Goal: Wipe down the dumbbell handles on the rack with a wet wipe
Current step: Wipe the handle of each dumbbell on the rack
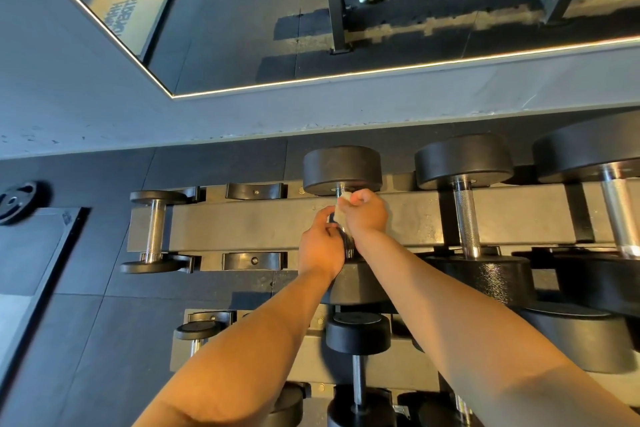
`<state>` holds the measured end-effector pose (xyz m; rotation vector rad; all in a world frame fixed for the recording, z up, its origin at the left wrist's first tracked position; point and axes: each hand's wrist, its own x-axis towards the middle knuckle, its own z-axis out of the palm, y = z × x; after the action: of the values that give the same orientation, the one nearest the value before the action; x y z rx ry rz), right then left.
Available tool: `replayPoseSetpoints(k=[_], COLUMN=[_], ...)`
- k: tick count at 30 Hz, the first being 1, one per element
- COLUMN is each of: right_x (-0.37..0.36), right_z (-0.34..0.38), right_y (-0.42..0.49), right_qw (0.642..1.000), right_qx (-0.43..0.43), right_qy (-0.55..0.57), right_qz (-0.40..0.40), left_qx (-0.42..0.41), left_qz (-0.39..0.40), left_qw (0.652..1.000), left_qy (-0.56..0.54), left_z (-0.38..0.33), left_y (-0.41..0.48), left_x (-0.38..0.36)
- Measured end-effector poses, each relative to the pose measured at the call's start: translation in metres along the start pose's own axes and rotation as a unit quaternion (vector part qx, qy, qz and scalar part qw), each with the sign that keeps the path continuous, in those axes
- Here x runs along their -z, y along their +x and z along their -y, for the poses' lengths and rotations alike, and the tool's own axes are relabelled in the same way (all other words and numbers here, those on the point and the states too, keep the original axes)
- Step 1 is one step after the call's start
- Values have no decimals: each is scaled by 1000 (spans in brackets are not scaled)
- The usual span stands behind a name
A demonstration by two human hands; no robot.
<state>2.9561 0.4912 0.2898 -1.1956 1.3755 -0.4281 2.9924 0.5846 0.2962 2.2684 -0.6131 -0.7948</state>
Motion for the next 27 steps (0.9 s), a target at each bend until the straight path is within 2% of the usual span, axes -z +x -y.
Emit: replayPoseSetpoints(k=[6, 9, 16, 21, 27], right_x=[14, 20, 14, 16, 27], right_z=[-19, -28, 6, 1, -20], right_y=[-15, -17, -1, 1, -12], right_qw=[989, 979, 999, 985, 963], right_qx=[50, 43, 27, 50, 49], right_qy=[-125, -180, -26, -147, -233], right_qz=[57, 85, 36, 78, 125], left_qx=[-12, -10, 6, 12, 30], left_qz=[-5, -4, 1, -23, -36], left_qw=[1000, 1000, 999, 998, 996], left_qy=[-2, 2, -32, -56, -79], left_z=[2, 1, 3, 3, 7], left_y=[-1, -2, 0, 1, 4], left_x=[-1, 0, 0, -2, -4])
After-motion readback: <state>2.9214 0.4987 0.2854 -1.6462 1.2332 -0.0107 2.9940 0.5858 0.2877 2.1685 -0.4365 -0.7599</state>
